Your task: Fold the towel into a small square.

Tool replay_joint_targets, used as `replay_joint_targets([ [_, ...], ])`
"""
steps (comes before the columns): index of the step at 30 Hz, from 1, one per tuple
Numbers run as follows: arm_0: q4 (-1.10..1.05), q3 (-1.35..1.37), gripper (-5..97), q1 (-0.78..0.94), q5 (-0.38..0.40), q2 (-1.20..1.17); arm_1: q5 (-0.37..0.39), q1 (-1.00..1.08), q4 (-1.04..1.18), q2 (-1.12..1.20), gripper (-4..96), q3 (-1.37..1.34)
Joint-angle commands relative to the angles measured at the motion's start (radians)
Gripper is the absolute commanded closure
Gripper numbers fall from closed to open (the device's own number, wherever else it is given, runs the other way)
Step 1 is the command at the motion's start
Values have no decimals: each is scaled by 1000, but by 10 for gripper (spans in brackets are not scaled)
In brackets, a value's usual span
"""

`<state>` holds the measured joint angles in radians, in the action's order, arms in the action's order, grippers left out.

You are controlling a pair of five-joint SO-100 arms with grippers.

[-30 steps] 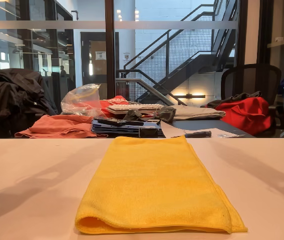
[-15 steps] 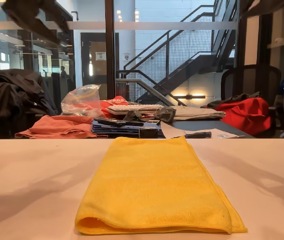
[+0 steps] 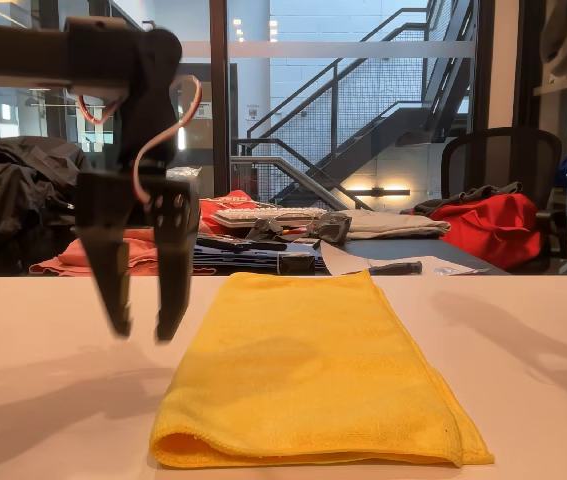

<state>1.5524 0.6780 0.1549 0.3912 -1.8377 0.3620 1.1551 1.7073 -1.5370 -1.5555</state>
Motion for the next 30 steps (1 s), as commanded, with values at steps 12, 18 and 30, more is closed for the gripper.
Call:
replay_joint_targets([
  [12, 2, -18, 696, -8, 12, -11, -110, 77, -143, 178, 747, 0],
  [18, 3, -21, 698, 3, 91, -11, -121, 86, -239, 235, 772, 5],
  [30, 3, -21, 700, -9, 160, -100, -112, 264, -279, 416, 924, 9],
])
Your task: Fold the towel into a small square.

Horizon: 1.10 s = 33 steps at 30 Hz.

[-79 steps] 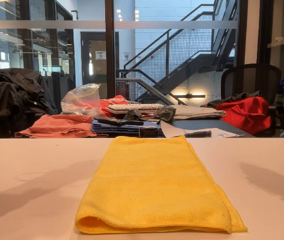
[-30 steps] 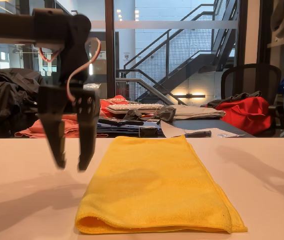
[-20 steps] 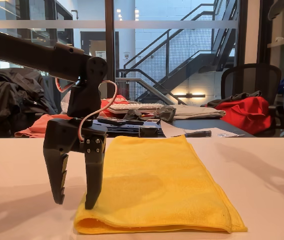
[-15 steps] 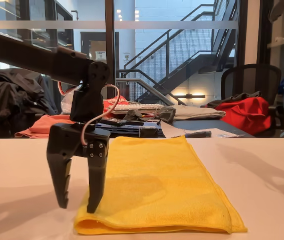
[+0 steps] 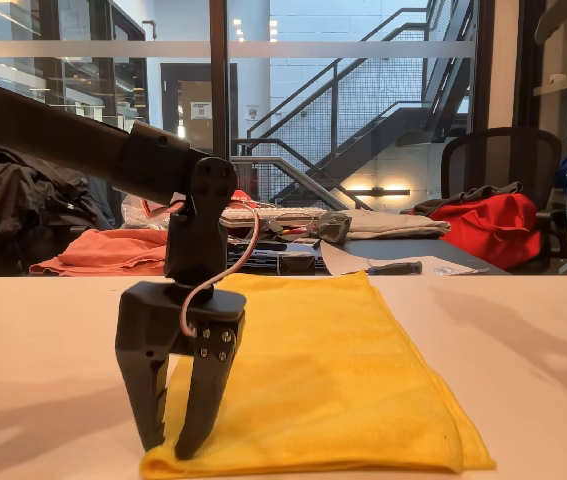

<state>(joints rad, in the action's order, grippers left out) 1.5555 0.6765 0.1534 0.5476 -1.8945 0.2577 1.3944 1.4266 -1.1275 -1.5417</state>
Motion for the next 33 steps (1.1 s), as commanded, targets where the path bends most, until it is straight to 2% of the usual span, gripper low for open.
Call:
replay_joint_targets([
  [1, 0, -20, 700, -9, 3, -61, -6, 37, 2, 6, 936, -6],
  [4, 0, -8, 700, -9, 3, -91, -5, 61, 6, -64, 915, 3],
  [10, -3, -5, 700, -8, -9, -91, -3, 178, 18, -477, 920, -9],
  [13, -3, -3, 700, -8, -9, -91, -5, 256, 18, -606, 926, -5],
  [21, -2, -3, 700, -6, -9, -91, -5, 379, 18, -683, 927, 6],
  [24, -2, -3, 700, -6, -9, -103, -3, 259, 9, -684, 927, 5],
  [28, -2, -3, 700, -8, -9, -104, 8, -46, -29, -678, 927, 5],
  [30, -2, -3, 700, -8, -8, -103, 51, -186, -67, -672, 927, 3],
  [33, 0, -3, 700, -8, -8, -97, 173, -342, -126, -666, 927, -9],
])
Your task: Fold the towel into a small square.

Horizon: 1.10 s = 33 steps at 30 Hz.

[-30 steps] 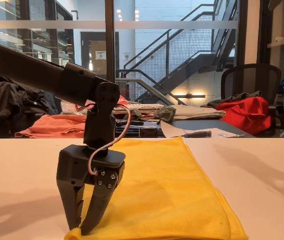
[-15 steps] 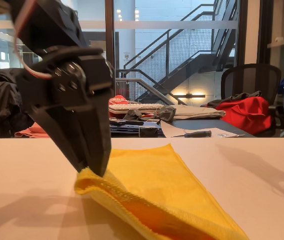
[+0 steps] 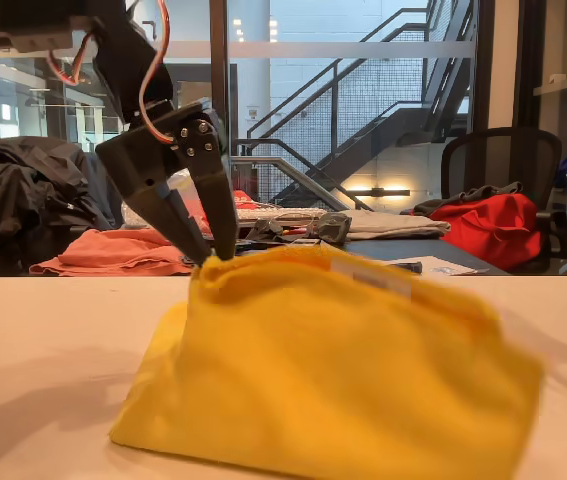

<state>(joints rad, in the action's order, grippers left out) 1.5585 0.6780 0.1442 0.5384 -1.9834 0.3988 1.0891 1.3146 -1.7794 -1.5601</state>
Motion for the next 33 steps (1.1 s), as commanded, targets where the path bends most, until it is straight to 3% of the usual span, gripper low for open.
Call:
replay_joint_targets([
  [1, -3, -5, 700, 2, 2, -5, 75, -78, -35, -8, 927, 8],
  [5, -2, -5, 700, 2, 0, -2, 198, -210, -129, 83, 927, 15],
  [9, -2, -3, 700, 2, 0, -3, 270, -327, -245, 183, 927, 21],
  [21, 127, -14, 700, 3, -71, -2, 379, -417, -514, 295, 930, 21],
  [33, 129, -20, 700, 6, -75, -2, 383, -500, -526, 397, 930, 25],
])
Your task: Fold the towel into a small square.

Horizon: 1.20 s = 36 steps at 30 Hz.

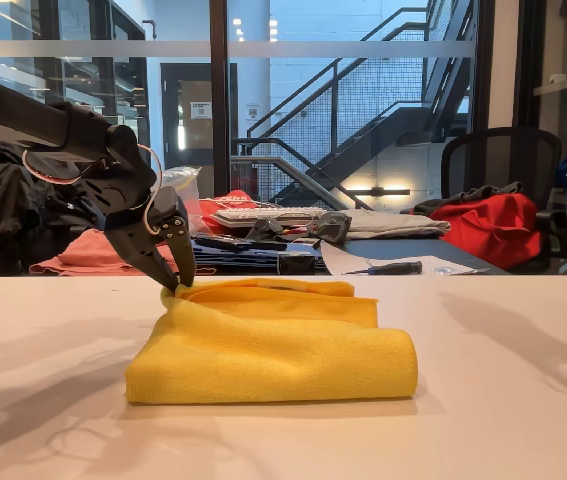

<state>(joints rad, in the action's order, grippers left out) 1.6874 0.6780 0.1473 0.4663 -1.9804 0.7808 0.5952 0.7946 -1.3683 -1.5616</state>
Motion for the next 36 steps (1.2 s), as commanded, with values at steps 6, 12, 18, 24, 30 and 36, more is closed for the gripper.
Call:
replay_joint_targets([
  [6, 12, -20, 700, 9, -5, -9, 3, -14, -8, -5, 930, 26],
  [12, 17, -21, 700, 9, -5, -18, 3, -28, -95, 37, 928, 25],
  [18, 17, -14, 700, 0, -3, -18, 3, -51, -114, 35, 892, 25],
  [24, 17, -12, 700, 8, -3, -17, 2, -94, -31, 38, 680, 25],
  [30, 17, -20, 700, 11, -5, -18, -11, -97, -28, 9, 544, 78],
  [36, 17, -12, 699, 9, -3, -18, -5, -100, -14, -74, 576, 273],
])
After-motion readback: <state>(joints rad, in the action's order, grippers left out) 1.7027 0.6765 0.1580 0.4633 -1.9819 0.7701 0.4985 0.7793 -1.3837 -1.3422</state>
